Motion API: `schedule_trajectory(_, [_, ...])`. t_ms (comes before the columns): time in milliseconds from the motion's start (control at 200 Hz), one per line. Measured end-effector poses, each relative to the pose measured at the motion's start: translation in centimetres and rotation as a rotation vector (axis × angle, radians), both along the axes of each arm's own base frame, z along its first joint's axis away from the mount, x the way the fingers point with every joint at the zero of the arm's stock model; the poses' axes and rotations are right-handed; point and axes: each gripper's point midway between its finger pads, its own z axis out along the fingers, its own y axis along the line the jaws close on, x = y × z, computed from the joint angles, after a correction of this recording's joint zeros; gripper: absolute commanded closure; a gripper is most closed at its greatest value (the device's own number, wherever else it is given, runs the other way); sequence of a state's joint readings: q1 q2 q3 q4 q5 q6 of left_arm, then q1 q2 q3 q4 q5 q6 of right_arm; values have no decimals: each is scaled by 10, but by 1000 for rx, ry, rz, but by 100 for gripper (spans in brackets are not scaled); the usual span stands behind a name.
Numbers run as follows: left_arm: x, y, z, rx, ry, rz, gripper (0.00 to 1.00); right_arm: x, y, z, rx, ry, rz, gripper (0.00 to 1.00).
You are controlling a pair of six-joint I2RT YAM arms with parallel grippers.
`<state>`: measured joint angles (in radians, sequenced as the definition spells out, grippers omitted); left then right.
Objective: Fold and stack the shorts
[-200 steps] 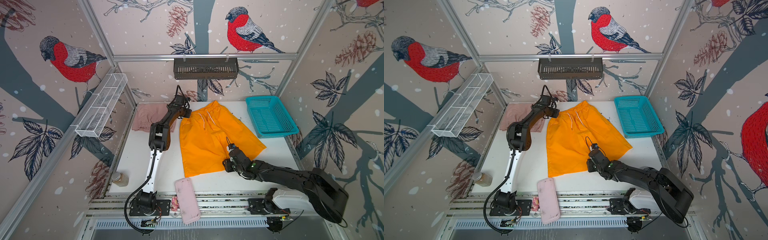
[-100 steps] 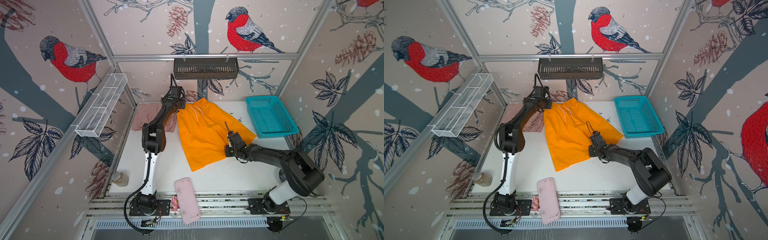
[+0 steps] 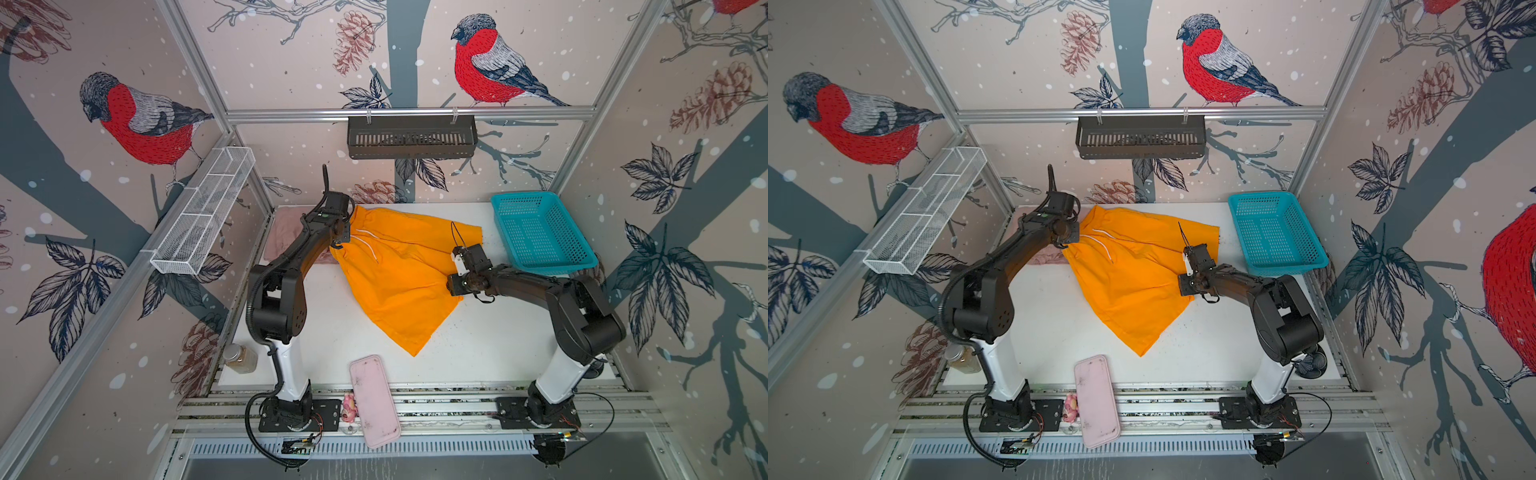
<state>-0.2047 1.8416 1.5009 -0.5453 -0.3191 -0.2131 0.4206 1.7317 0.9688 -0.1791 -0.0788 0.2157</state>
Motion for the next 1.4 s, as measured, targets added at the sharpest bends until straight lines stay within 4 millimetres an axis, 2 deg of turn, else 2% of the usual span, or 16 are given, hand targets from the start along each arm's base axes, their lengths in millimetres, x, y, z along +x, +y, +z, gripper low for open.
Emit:
schedule_trajectory(75, [-21,8,-6,1,5,33,47,6,-1,16,11,-33,-3,31])
schedule_trajectory(160, [-36,12,-11,-13,-1,53,18,7,0,40,36,-82,-2,28])
schedule_trajectory(200, [-43,13,-12,-20,-3,58,8,3,0,51,53,-100,0,26])
schedule_trajectory(250, [-50,14,-13,-31,-4,65,3,-7,-1,60,77,-111,-10,24])
schedule_trajectory(340, [-58,18,-9,-47,-16,78,2,-36,-3,65,108,-101,-28,24])
schedule_trajectory(415, [-63,23,-5,-58,-34,90,2,-69,1,59,136,-64,-30,24])
schedule_trajectory(575, [-67,26,-14,-112,-36,95,2,-156,35,32,185,83,57,26])
schedule_trajectory(650, [-67,26,-19,-132,-35,94,2,-185,45,22,198,130,72,29])
schedule_trajectory(740, [-67,22,-20,-158,-41,84,2,-208,51,12,194,171,72,31])
schedule_trajectory(805, [-68,20,-19,-175,-51,76,2,-215,56,6,191,190,59,36])
schedule_trajectory(965, [-69,15,-10,-212,-83,66,2,-218,61,-14,144,234,8,51])
schedule_trajectory(1141, [-62,7,3,-239,-112,17,2,-211,68,-18,107,242,-4,69])
schedule_trajectory(1291, [-48,-19,7,-319,-126,-110,2,-214,56,-21,76,273,-31,71])
schedule_trajectory(1401, [-35,-32,5,-357,-123,-166,2,-225,27,-20,36,323,-89,70])
